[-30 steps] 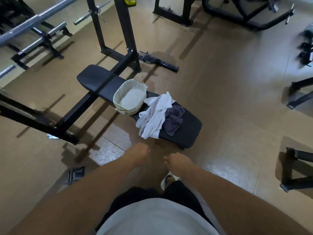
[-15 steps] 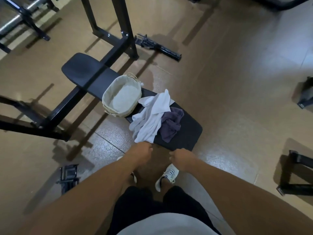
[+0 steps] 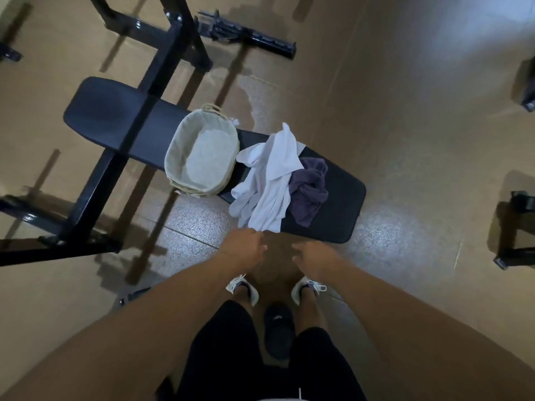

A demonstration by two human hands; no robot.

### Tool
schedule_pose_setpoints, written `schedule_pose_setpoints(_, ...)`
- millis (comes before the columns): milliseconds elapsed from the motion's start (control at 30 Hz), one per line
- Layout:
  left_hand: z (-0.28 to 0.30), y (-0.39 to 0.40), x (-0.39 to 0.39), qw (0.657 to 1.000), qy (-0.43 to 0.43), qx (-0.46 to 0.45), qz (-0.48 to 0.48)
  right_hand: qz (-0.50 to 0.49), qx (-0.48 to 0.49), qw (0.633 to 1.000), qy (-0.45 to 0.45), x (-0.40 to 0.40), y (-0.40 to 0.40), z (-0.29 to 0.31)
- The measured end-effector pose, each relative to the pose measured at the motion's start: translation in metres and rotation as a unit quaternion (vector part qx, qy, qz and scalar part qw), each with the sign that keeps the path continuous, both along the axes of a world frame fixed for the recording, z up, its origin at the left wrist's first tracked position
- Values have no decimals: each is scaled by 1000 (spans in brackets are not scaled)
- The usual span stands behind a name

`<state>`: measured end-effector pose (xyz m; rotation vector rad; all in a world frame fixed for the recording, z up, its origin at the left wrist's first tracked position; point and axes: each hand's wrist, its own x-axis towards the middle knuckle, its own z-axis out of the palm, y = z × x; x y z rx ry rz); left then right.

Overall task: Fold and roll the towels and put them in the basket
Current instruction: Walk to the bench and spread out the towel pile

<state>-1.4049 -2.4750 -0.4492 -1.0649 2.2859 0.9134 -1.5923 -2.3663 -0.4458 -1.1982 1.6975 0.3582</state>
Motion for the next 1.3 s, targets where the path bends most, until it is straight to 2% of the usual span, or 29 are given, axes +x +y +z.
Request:
schedule_pose_setpoints(100, -18, -16, 1, 999, -10, -20, -44, -17, -5, 1000, -1, 7, -11, -16)
schedule_pose_setpoints(200, -49, -38, -6, 999, 15, -38, -28, 4, -40, 999, 8, 4, -36, -39)
schedule_pose_setpoints(433, -154, -84, -31, 989, 69, -134, -2, 148, -149, 976, 64, -35, -111, -114)
schedule_pose_setpoints(633, -253, -117, -69, 954, 168, -246, 24, 233, -254, 931, 124, -69, -151, -200)
schedule_pose_setpoints(733, -285, -127, -76, 943, 201, -261, 46, 226, -253, 933, 118, -76, -167, -226)
schedule_pose_setpoints(833, -319, -120, -80, 906, 271, -317, 73, 237, -401, 876, 124, -79, -155, -262)
schedule_pose_setpoints(900, -327, -117, -82, 885, 296, -350, 80, 234, -453, 848, 145, -80, -148, -276)
schedule_pose_setpoints(1000, -327, -118, -81, 890, 274, -353, 89, 232, -488, 828, 152, -78, -147, -281)
schedule_pose_setpoints(1167, -310, -82, -79, 902, 249, -326, 132, 225, -479, 835, 148, -76, -121, -270)
schedule_pose_setpoints(1300, -285, -62, -68, 913, 216, -325, 122, 226, -479, 834, 157, -73, -98, -240)
